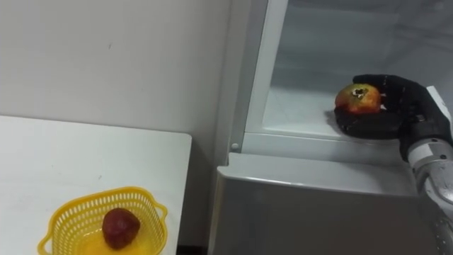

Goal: Retrieve from the upper fridge

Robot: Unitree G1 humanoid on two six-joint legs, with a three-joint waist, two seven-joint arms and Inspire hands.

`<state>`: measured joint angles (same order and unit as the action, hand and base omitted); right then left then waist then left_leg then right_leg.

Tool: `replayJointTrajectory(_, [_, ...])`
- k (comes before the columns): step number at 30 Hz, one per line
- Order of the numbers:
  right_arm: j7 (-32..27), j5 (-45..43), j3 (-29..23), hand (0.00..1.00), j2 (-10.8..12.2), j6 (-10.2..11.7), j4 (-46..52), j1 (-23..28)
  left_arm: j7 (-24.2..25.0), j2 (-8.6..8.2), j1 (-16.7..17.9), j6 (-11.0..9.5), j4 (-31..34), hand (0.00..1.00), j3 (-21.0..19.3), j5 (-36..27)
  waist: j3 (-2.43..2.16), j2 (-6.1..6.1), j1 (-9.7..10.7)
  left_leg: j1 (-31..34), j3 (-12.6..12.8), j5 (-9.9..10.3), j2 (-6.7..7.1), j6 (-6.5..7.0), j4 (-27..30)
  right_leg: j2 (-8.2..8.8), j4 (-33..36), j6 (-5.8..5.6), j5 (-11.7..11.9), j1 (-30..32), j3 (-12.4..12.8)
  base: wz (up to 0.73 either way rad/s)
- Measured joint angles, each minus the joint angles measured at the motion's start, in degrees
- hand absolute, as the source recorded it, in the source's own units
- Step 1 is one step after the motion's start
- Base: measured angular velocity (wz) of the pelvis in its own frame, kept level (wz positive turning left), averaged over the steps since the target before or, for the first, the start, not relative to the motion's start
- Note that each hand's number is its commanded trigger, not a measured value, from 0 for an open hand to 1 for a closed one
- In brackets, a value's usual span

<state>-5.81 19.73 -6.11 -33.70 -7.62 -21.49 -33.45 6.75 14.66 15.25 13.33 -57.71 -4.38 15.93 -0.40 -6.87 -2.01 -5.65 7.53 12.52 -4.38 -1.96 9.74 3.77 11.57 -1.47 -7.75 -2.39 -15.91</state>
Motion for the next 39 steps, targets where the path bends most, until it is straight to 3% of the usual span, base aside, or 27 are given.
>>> replayJointTrajectory(6, [-2.2,-0.3,1.6,1.00,0.0,0.0,5.1,0.4,0.0,0.09,0.0,-0.9,0.1,0.00,0.1,-0.2,0.54,0.68,0.2,0.1,0.4,0.0,-0.01,0.00,-0.1,-0.03,0.0,0.00,0.0,0.5,0.2,-0.02])
replayJointTrajectory(10, [-3.0,-2.2,2.5,1.00,0.0,-0.1,7.5,0.4,0.0,0.07,-0.2,-1.8,0.0,0.00,0.1,-0.1,0.47,0.76,0.2,0.2,0.5,0.0,-0.10,0.00,-0.2,-0.19,0.1,0.00,0.0,1.0,0.5,-0.04])
replayJointTrajectory(18, [-7.4,-14.3,2.7,1.00,0.0,0.6,27.9,4.0,-0.4,0.14,-0.2,-4.1,-0.5,0.00,0.1,-0.1,0.20,0.94,0.6,0.9,1.2,0.0,-0.01,0.01,0.1,-0.13,0.0,0.00,0.0,1.9,1.6,-0.04])
replayJointTrajectory(22, [-9.9,-18.4,2.7,1.00,0.0,1.2,33.6,4.2,-0.4,0.10,-0.8,-5.2,-0.9,0.00,0.2,-0.4,0.24,1.09,0.8,0.8,1.2,0.0,0.01,0.01,0.2,-0.10,0.0,-0.01,0.0,1.9,1.7,0.00])
replayJointTrajectory(28, [-13.7,-23.8,2.4,1.00,0.0,4.8,42.2,4.3,-1.0,-0.04,-1.3,-7.7,-5.0,0.00,0.2,-0.2,0.69,1.90,1.9,0.2,1.3,0.0,-0.03,0.01,0.0,-0.16,0.0,0.00,0.0,1.3,1.5,-0.01])
replayJointTrajectory(32, [-15.8,-29.3,2.4,1.00,0.4,8.6,48.9,5.7,-1.7,-0.22,-2.1,-8.2,-7.7,0.00,0.2,-0.1,0.08,2.88,1.8,-0.2,1.6,0.0,-0.15,0.00,-0.5,-0.29,0.2,0.01,0.0,1.1,1.7,-0.03])
replayJointTrajectory(34, [-16.4,-31.7,2.5,1.00,0.6,9.8,50.5,6.0,-1.9,-0.19,-2.5,-8.9,-8.3,0.00,0.3,-0.1,0.15,3.02,1.7,-0.9,1.7,0.0,-0.17,-0.01,-0.5,-0.34,0.2,0.03,0.0,0.5,1.7,0.00])
replayJointTrajectory(37, [-17.2,-37.1,3.0,1.00,2.7,12.3,52.3,6.8,-2.3,0.09,-3.4,-9.9,-9.4,0.00,1.4,-0.2,0.28,3.10,1.6,-1.1,2.0,0.0,-0.27,-0.04,-0.7,-0.49,0.1,0.20,0.1,0.4,2.0,-0.05])
replayJointTrajectory(39, [-17.1,-40.8,4.7,1.00,5.0,14.0,54.6,9.2,-2.1,0.08,-4.5,-10.7,-11.3,0.00,2.6,-0.1,0.14,2.81,1.4,-1.1,2.1,0.0,-0.31,-0.07,-0.7,-0.60,0.2,0.28,0.2,0.4,2.3,-0.02])
